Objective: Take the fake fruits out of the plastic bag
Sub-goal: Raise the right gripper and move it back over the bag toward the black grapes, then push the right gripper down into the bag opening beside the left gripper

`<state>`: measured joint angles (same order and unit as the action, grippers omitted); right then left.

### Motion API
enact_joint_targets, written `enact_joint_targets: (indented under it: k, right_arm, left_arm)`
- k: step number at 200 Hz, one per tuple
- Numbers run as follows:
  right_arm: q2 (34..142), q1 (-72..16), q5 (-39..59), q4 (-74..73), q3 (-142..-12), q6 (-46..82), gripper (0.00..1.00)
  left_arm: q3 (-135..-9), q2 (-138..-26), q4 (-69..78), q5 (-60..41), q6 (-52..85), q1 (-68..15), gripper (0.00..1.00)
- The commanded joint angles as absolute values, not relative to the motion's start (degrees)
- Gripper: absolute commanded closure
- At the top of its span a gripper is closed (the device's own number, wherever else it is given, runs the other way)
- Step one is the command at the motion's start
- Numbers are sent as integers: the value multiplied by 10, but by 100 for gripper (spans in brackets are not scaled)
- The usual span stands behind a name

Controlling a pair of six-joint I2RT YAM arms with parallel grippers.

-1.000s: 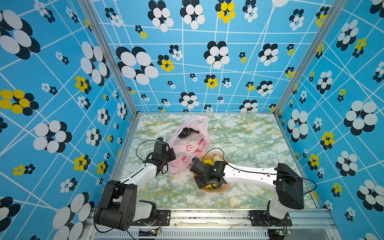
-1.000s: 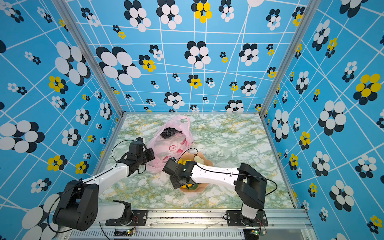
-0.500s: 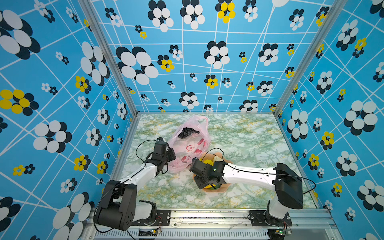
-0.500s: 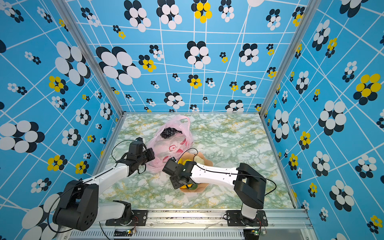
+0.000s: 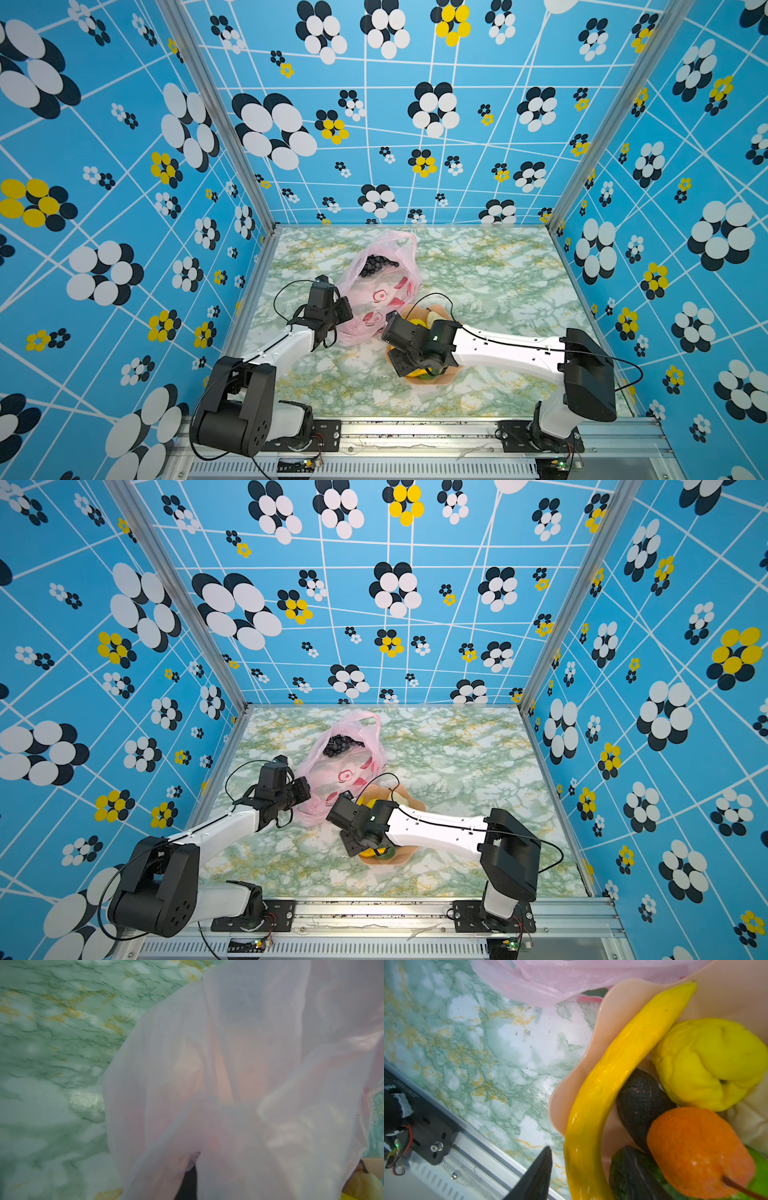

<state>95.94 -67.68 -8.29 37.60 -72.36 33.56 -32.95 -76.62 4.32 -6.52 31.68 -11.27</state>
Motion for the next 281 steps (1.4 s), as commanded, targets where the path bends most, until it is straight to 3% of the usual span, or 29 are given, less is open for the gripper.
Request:
enact_joint_targets:
  k: [1,56,103,141,173,237,281]
  right_arm:
    - [921,-673,-122,407,-766,322,40]
    - [932,-625,-138,307,-800,311,38]
    - [1054,-550,-76,221,-907,246,39]
    - [1191,-510,-45,252,-1070,137,39]
    - [1274,-485,-5,248,-1137,70,43]
    - [1394,-466,-10,267,-1271,-29,48]
    - [1483,-461,-63,312,-1414,-67,54]
  left_arm:
    - [-346,-765,49,-74,305,-109,100]
    - [-338,-725,41,-72,316,-110,100]
    - [-308,-657,38,-14,318,-109,100]
    - [-300,-641,39,-2,318,-100,100]
    - [-301,-667,49,-56,335,-66,100]
    - [-303,-660,51,-72,331,-62,100]
    - [-299,-643,51,-72,332,-62,100]
